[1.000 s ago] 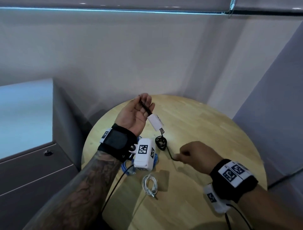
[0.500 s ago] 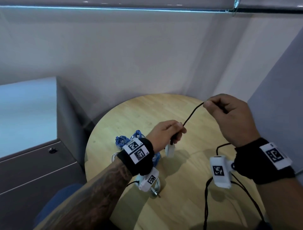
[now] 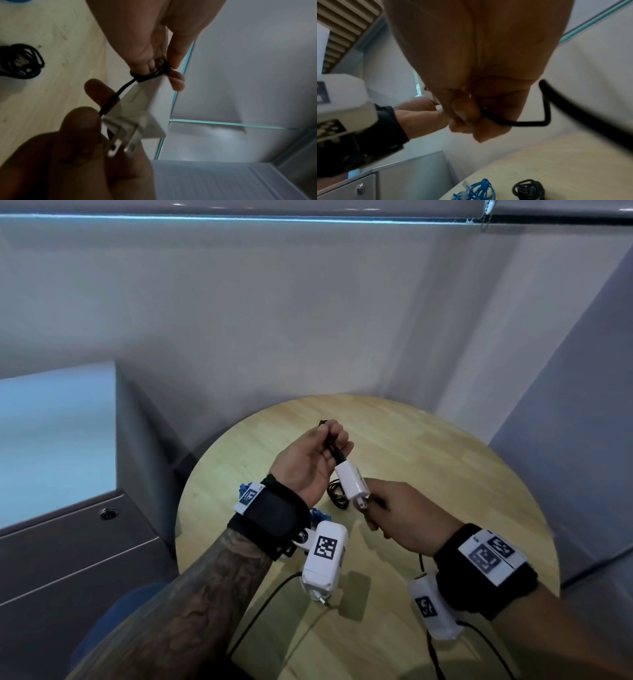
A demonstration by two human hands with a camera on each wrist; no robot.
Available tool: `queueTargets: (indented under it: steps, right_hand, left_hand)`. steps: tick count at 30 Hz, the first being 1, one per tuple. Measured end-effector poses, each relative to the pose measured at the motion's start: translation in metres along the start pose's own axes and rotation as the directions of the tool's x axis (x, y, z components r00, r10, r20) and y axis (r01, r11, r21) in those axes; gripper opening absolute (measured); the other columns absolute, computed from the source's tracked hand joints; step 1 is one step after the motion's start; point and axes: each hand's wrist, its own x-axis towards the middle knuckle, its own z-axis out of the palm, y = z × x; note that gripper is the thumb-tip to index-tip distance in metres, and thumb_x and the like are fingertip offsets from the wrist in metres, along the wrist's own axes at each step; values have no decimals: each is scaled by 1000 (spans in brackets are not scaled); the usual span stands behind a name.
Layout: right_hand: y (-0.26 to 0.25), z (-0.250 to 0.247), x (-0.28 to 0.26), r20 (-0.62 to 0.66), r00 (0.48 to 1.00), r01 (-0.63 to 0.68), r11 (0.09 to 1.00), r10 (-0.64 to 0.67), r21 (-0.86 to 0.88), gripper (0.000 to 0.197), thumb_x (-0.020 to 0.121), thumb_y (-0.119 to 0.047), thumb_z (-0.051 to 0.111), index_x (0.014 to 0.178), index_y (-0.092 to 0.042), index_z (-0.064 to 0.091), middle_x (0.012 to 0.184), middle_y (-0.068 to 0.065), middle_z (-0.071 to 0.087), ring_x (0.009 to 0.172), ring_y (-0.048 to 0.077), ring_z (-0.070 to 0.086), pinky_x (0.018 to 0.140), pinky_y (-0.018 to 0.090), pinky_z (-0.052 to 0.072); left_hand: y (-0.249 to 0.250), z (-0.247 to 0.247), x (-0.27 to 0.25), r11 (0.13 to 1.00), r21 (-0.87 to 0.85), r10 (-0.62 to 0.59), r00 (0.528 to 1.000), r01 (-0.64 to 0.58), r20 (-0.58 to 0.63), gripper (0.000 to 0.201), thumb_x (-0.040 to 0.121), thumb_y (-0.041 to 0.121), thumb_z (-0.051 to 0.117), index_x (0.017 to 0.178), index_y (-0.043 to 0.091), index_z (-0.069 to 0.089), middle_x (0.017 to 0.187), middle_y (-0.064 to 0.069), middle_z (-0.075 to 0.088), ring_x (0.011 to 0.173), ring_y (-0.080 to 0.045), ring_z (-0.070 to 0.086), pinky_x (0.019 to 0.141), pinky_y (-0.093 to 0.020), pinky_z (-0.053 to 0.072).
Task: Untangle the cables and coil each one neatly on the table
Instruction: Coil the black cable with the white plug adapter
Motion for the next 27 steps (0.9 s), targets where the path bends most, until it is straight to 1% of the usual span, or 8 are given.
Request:
queueTargets:
  steps: [5, 8, 12, 15, 18, 20, 24, 27]
  right_hand:
    - [-8, -2, -8, 143, 990, -40, 976, 9, 213, 12, 101, -19, 53, 103, -14, 64, 78, 8, 75, 68, 22, 68, 78, 40, 55]
    - [-13, -3, -12, 148, 989, 0, 988, -23, 157, 10, 99, -23, 55, 101, -22, 64, 74, 0, 74, 73, 27, 68, 80, 44, 54]
    - [-20, -13, -15, 17, 1000, 12, 987, -15, 163, 18, 100, -26, 57, 100, -12, 69, 63, -7, 52, 49, 9, 49, 53, 31, 48]
    - [-20, -20, -17, 9, 1000, -14, 993, 13, 115, 22, 98, -30, 59, 92, -12, 71, 53, -9, 46, 47, 7, 40, 54, 25, 36]
    - [-19, -29, -20, -3, 1000, -20, 999, 20, 33, 19, 95, -31, 63, 85, -18, 73, 51, -5, 46, 49, 10, 42, 53, 33, 40]
    - [-20, -36, -20, -121, 992, 40, 999, -39, 8, 16, 93, -30, 65, 80, -23, 71, 58, -4, 54, 54, 8, 46, 58, 39, 47]
    - [-21, -48, -16, -496, 857, 169, 986, -141, 13, 15, 93, -26, 66, 77, -28, 66, 61, -12, 58, 56, 6, 49, 58, 29, 42]
    - [-3, -49, -4, -589, 800, 155, 988, -115, 18, 9, 93, -32, 64, 85, -31, 69, 74, -4, 67, 70, 17, 60, 68, 36, 51]
  left_hand:
    - [-3, -2, 2, 992, 8, 124, 986, -124, -108, 16, 100, 7, 45, 101, 2, 60, 87, -7, 74, 85, -20, 73, 81, -30, 58]
    - [-3, -5, 2, 984, 57, 177, 973, -170, -148, 13, 99, 5, 48, 102, 1, 61, 87, -8, 74, 85, -22, 73, 80, -30, 58]
    - [-4, -6, -1, 929, 265, 297, 948, -259, -115, 12, 96, 1, 54, 102, -2, 64, 84, -8, 73, 89, -29, 71, 90, -37, 56]
    - [-5, -7, -2, 905, 303, 349, 928, -298, -132, 12, 95, 0, 55, 100, -1, 66, 85, -10, 74, 89, -30, 71, 89, -35, 56]
    - [-8, -6, -4, 881, 359, 377, 916, -309, -137, 12, 94, -1, 56, 98, -1, 68, 84, -11, 74, 88, -31, 72, 88, -35, 56]
    - [-13, -3, -9, 799, 515, 396, 916, -310, -64, 14, 95, 0, 56, 96, 3, 69, 82, -9, 74, 83, -27, 72, 84, -33, 57]
    - [-23, 12, -22, 544, 788, 157, 957, -289, 243, 23, 102, 14, 46, 91, 7, 65, 70, -4, 66, 64, -17, 62, 65, -29, 49]
    - [-28, 20, -24, 594, 782, -23, 968, -188, 250, 29, 104, 15, 38, 90, 2, 60, 67, -7, 50, 58, -14, 45, 69, -32, 45]
